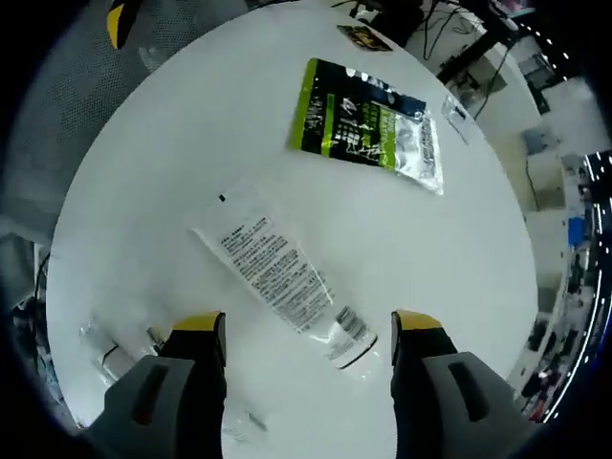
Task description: Arrange the skincare products in the storage area until every visible bottle or jar stands upright without overlapping.
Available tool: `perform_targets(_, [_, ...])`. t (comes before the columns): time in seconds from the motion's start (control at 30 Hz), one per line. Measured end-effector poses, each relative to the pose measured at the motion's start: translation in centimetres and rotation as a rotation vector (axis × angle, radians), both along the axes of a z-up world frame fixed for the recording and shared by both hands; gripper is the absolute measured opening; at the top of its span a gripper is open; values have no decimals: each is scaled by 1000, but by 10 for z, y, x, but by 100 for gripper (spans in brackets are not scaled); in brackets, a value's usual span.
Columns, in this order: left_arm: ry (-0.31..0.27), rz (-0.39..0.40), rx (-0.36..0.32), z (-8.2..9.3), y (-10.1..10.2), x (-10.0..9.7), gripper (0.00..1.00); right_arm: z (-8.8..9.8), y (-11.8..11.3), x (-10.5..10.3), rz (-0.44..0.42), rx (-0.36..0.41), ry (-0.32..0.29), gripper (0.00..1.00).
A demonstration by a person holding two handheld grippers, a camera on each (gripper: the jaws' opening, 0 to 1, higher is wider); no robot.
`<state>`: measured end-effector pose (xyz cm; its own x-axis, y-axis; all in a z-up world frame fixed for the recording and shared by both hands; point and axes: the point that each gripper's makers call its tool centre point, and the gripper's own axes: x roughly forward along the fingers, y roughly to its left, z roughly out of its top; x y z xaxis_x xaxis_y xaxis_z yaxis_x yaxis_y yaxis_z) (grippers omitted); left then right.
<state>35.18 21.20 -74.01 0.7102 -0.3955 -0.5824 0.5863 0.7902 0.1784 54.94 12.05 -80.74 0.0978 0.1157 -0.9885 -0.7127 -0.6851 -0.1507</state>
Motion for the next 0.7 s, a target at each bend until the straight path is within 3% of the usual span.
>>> perform_targets(0.2, [16,4,10,-4,2,-1,81,-13,8,0,98,-88,7,63])
perform_targets(0.37, [20,8,11,-5,2,-1,81,-24,8,-5,128,-129,39,60])
perform_targets(0.6, [31,11,16,-7,3,-1,81,-26,8,-3,114,-150,75,61])
perform_targets(0.7, [24,6,19,-6,3,-2,81,-26,8,-5,149,-149,72,61])
